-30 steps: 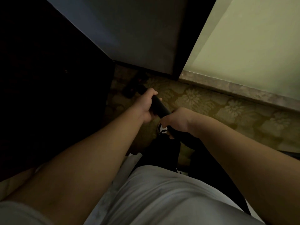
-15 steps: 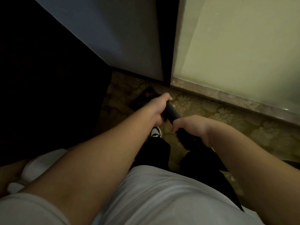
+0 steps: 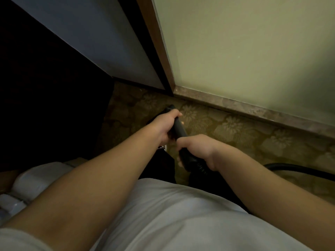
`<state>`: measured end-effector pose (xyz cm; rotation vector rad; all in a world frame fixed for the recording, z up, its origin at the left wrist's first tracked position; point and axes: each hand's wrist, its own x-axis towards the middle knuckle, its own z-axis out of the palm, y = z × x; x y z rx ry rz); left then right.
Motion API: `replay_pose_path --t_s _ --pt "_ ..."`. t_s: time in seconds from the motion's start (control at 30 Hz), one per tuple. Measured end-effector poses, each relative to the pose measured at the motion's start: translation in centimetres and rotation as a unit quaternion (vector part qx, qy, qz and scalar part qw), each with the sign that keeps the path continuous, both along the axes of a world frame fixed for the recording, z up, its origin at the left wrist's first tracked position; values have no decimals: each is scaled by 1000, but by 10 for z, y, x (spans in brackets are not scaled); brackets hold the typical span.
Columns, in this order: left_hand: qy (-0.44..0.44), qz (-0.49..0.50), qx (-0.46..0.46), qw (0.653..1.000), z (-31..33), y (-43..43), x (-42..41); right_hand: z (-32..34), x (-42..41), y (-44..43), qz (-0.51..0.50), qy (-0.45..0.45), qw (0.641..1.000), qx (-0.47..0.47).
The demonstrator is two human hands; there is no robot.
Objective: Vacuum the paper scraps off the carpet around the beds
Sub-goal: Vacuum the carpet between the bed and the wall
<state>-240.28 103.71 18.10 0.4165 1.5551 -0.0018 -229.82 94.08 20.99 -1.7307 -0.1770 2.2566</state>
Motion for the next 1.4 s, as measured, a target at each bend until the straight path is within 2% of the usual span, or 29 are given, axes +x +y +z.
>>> replay_pose_path --t_s 0.3,0.5,0.7,0.9,1.03,1.2,1.4 --pt "37 -95 100 990 1 59 -61 -9 -86 39 -129 106 986 4" --pt "28 -168 122 978 -12 118 -133 -24 -177 89 -193 109 975 4" --pt "30 -175 127 976 -42 146 -193 -42 -224 119 -154 75 985 5" --pt "20 -145 110 983 -59 184 -201 -61 -217 166 -71 -4 997 -14" --pt "7 -85 89 992 -69 175 -208 -68 -214 167 12 -40 999 -22" --pt "-14 -7 70 997 -73 153 -212 -70 -208 155 51 -76 996 1" --pt "-29 8 65 997 -66 130 -191 -61 -185 134 74 -96 993 9"
